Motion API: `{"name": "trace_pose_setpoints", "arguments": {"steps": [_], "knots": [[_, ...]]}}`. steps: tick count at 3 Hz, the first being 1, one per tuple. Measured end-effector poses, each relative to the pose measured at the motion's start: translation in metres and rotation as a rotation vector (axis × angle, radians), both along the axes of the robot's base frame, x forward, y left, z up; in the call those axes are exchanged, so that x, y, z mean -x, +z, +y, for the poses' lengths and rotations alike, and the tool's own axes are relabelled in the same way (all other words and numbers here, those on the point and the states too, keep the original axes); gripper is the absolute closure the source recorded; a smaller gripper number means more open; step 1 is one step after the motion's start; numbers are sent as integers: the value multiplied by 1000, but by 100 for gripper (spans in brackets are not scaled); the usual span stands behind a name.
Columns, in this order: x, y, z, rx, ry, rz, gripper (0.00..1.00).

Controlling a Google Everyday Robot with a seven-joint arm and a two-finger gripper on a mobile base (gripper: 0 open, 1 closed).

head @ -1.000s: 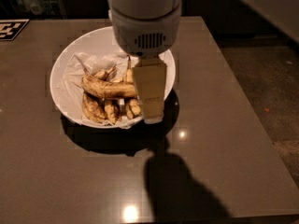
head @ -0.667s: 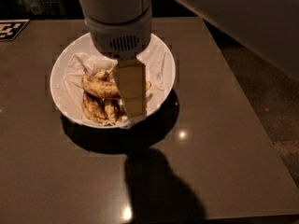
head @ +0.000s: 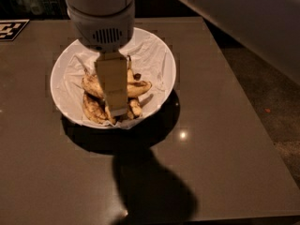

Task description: Pick banana from white bowl

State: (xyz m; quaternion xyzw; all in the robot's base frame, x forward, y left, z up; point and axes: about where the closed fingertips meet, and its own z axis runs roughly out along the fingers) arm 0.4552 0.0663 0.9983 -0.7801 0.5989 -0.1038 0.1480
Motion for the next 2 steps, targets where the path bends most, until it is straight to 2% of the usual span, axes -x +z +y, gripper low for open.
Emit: {"name": "trace_pose_setpoints", "arguments": {"steps": [1,2], "knots": [[-18,-20,23,-17,40,74,0],[-34,-49,33,-40,45,193,0]]}}
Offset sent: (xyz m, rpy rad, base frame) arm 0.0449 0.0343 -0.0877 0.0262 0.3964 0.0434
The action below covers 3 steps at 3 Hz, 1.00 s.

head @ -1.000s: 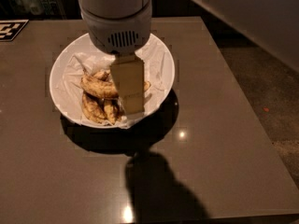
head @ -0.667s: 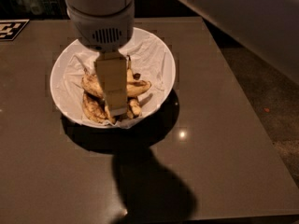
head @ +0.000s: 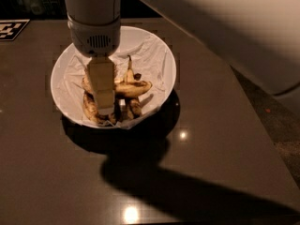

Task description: Pick banana from white bowl

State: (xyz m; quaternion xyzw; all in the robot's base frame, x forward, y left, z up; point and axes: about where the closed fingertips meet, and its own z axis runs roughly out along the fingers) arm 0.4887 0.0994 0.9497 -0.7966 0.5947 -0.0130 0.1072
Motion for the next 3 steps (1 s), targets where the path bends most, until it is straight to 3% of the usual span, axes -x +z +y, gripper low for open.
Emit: {"name": "trace_pose_setpoints", "arguments": {"steps": [1,2,3], "knots": [[-11,-28,1,-27,-31,132,7],[-16,-43,4,-41,-54,205,15],[-23,-53,1,-37,-94,247,15]]}}
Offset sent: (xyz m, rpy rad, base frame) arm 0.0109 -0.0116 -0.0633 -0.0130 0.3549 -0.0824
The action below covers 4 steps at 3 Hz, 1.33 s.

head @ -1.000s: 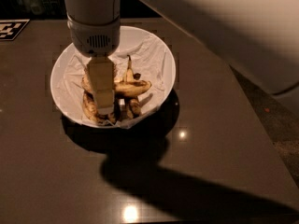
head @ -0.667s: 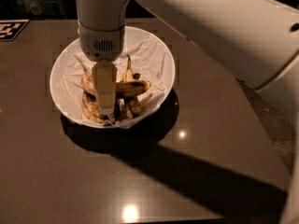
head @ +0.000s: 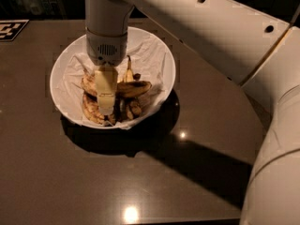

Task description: Pick banana from white bowl

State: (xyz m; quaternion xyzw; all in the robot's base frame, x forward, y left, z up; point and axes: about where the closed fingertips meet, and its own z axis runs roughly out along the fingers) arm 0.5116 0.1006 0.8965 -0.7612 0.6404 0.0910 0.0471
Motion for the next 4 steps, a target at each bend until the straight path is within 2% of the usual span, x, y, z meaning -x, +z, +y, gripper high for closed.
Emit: {"name": "trace_pose_setpoints", "arguments": {"steps": [1,2,4], "knots": [[-4,-15,-3,12,-34,36,33],[-6,-24,-10,35,-75,26,57],[-5,-15,-4,-11,-57,-15,100]]}}
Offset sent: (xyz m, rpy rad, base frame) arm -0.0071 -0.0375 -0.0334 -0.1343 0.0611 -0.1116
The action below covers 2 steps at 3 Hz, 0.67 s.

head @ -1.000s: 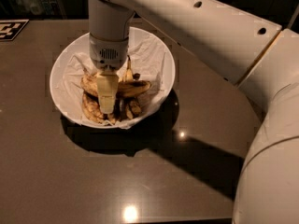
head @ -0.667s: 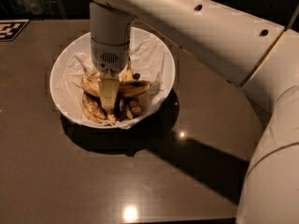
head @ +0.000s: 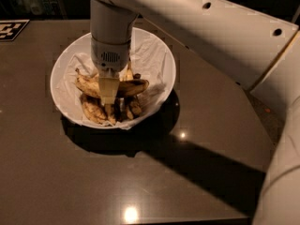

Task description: Pick banana from white bowl

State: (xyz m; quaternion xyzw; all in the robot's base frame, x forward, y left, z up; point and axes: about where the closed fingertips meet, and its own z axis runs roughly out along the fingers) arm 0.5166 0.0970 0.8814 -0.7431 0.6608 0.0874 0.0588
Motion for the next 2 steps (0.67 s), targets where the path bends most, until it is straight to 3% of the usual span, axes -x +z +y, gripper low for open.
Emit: {"name": "trace_pose_setpoints", "arguments": {"steps": [2], "knots": [[62,68,-31,-97,102,-129,100]]}}
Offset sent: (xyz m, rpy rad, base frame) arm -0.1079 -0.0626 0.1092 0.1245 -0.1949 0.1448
